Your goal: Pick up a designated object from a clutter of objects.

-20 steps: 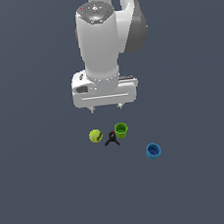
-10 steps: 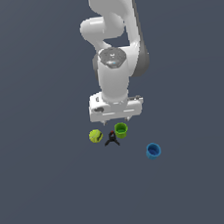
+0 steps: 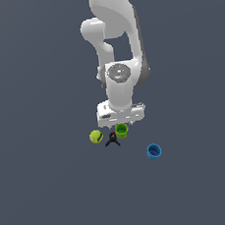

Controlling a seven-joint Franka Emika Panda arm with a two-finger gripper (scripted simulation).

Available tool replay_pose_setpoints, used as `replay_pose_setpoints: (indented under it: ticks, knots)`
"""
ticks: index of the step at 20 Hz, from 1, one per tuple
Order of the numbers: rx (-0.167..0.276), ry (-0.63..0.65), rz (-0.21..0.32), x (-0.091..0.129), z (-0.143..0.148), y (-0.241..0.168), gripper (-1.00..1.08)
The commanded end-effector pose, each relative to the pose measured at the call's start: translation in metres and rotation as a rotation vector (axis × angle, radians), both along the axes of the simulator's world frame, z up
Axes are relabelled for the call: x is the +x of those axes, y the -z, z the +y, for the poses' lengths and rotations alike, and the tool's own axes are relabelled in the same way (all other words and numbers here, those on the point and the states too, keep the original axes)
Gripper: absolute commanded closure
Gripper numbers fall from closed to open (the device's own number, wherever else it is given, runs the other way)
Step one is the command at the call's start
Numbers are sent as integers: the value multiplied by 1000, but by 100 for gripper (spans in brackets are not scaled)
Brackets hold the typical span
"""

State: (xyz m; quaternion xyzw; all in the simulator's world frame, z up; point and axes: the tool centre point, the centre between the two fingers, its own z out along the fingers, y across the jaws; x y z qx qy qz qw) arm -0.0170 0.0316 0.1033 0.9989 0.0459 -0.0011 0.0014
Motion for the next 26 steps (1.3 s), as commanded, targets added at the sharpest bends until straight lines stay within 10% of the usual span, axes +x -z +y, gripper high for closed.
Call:
replay_pose_setpoints:
  ticks: [1, 25, 26]
  knots:
    - [2, -2, -2, -2, 2, 7, -92]
    - [3, -3, -2, -4, 4, 61, -92]
    - [3, -3, -2, -4, 4, 61, 108]
